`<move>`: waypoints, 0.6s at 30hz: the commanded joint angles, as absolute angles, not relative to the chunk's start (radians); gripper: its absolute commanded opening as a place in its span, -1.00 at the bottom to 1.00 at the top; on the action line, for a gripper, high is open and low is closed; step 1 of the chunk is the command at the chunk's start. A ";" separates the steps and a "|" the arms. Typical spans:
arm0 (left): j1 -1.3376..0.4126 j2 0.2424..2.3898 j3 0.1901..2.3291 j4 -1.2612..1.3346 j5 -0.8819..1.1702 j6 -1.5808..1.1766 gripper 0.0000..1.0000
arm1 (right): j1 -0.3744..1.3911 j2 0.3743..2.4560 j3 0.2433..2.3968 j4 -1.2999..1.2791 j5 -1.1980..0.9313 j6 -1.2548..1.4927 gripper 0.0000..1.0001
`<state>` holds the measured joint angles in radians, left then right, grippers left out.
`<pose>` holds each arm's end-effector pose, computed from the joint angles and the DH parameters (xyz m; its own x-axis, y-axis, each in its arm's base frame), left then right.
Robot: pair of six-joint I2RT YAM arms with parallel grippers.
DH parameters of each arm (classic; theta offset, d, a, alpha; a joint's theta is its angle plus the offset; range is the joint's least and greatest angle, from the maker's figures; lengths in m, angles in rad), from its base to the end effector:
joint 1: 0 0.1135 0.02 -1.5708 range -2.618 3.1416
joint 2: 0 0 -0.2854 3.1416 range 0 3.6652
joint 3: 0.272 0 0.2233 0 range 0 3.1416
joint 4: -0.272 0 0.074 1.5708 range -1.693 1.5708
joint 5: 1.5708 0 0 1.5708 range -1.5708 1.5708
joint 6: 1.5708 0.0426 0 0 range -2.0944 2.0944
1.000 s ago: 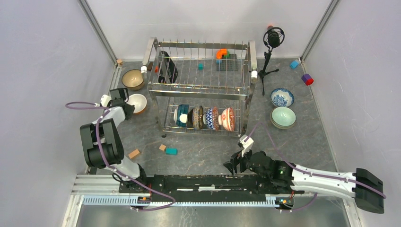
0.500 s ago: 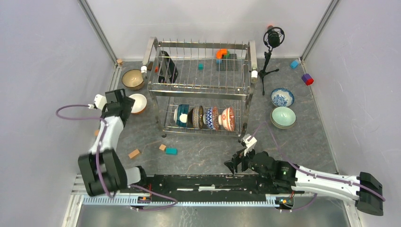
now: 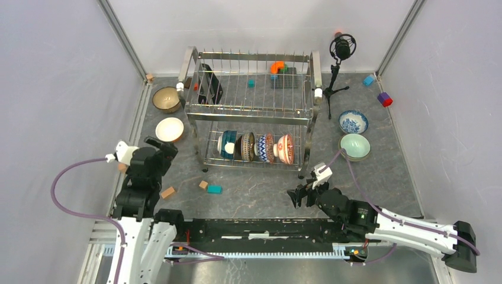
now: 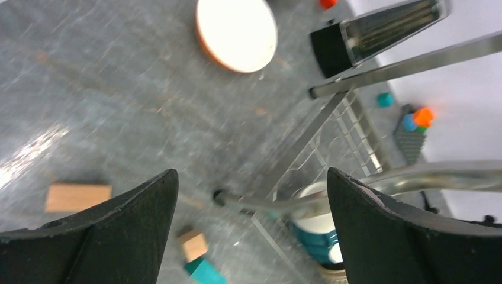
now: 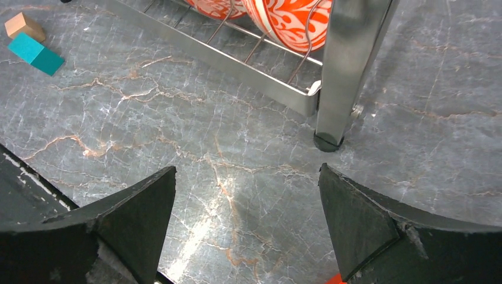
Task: Unload the bowls from the dish rack
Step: Place the bowl at the center of the board, then pick up the bowl from the dish rack.
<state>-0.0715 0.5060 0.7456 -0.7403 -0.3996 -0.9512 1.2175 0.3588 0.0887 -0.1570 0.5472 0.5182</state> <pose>0.0654 0.0119 0.3068 -0.0545 -0.7480 -0.6615 -0.5493 0.5757 -0.6057 0.0473 0.0641 0.1684 -0.4402 0.0288 -0.8974 -0.4827 0.8352 0.2636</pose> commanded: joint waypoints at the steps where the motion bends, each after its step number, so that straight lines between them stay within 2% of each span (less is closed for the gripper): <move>1: -0.086 0.449 0.746 -0.979 -0.375 -0.981 0.99 | 1.222 0.387 0.144 -0.163 0.590 0.471 0.89; 9: -0.086 0.382 0.715 -0.938 0.014 -0.830 0.96 | 1.221 0.481 0.185 -0.149 0.565 0.455 0.89; 18: -0.111 0.371 0.715 -0.842 0.164 -0.711 0.87 | 1.221 0.566 0.239 -0.083 0.558 0.386 0.86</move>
<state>-0.1013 0.3622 0.7128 -0.9264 0.0513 -0.8143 1.2175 0.5224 0.1669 -0.1577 0.5503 0.4362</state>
